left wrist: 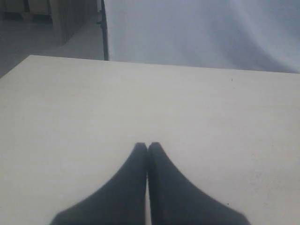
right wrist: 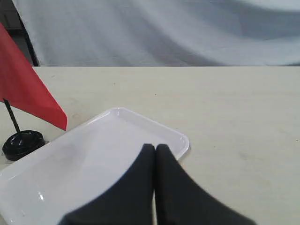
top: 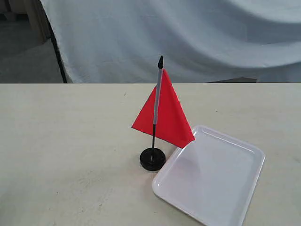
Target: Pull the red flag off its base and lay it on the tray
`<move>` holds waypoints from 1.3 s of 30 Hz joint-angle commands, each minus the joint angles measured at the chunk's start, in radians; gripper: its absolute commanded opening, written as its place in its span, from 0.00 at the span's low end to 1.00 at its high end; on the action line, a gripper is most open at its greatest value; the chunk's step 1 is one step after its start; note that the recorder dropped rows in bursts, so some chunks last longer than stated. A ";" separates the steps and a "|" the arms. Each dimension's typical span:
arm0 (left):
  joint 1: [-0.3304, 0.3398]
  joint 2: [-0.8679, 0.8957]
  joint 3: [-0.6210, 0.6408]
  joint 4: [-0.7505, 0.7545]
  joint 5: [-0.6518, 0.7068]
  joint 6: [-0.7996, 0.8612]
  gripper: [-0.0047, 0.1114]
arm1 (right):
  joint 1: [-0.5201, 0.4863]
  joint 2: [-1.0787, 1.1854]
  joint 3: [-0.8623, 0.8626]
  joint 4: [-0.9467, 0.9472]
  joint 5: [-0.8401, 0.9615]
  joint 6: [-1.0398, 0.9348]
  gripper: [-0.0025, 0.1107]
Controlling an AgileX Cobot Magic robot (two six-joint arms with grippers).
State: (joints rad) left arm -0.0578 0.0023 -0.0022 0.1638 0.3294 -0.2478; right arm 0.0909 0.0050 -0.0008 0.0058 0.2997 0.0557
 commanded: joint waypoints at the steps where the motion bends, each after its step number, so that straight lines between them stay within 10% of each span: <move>1: -0.006 -0.002 0.002 -0.005 -0.008 0.005 0.04 | 0.004 -0.005 0.001 -0.006 -0.002 0.001 0.02; 15: -0.006 -0.002 0.002 -0.005 -0.008 0.005 0.04 | 0.004 -0.005 0.001 -0.006 -0.041 0.000 0.02; 26: -0.006 -0.002 0.002 -0.005 -0.008 0.005 0.04 | 0.004 -0.005 0.001 -0.006 -0.597 0.000 0.02; 39: -0.006 -0.002 0.002 -0.005 -0.008 0.005 0.04 | 0.004 0.021 0.001 -0.057 -0.846 0.457 0.02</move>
State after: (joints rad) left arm -0.0578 0.0023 -0.0022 0.1638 0.3294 -0.2478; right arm 0.0909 0.0050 -0.0008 -0.0083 -0.4514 0.4847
